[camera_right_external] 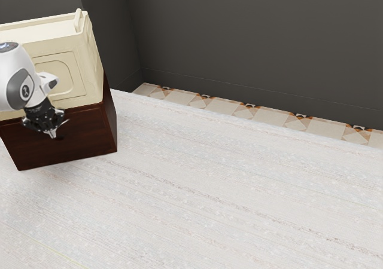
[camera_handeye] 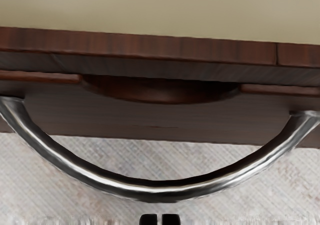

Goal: Push the drawer handle with one arm to close the drawer

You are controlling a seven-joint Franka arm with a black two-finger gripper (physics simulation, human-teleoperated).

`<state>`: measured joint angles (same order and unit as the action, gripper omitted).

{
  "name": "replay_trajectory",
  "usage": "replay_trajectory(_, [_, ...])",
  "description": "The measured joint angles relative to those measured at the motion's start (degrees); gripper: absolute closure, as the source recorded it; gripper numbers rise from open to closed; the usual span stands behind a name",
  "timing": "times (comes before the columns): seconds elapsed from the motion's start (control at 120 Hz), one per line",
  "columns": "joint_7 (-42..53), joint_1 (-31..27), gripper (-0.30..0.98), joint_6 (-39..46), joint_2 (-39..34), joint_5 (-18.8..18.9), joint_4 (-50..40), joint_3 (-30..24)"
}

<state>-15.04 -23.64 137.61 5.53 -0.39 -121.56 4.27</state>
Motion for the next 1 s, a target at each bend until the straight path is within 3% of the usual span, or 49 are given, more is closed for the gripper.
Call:
replay_trajectory(0.15, [0.3,5.5,0.79,-0.1,-10.2,-6.2,-9.0,0.1])
replay_trajectory(0.25, [0.1,24.3,0.78,-2.6,-15.6,-8.7,-10.1,2.3])
replay_trajectory(0.292, [-0.2,31.1,0.69,-3.7,-18.1,-9.3,-10.1,2.6])
replay_trajectory(0.375, [-0.6,37.1,0.51,-5.3,-20.2,-9.8,-8.9,2.8])
replay_trajectory(0.45, [-0.8,38.6,0.36,-8.5,-20.8,-8.6,-2.8,2.7])
replay_trajectory(0.558, [-1.0,37.5,0.21,-18.5,-20.6,-1.3,9.1,3.6])
replay_trajectory(0.658, [-0.4,34.3,0.13,-25.1,-19.5,2.7,12.8,5.9])
replay_trajectory(1.0, [1.0,34.7,0.03,-33.9,-20.7,5.5,10.8,6.3])
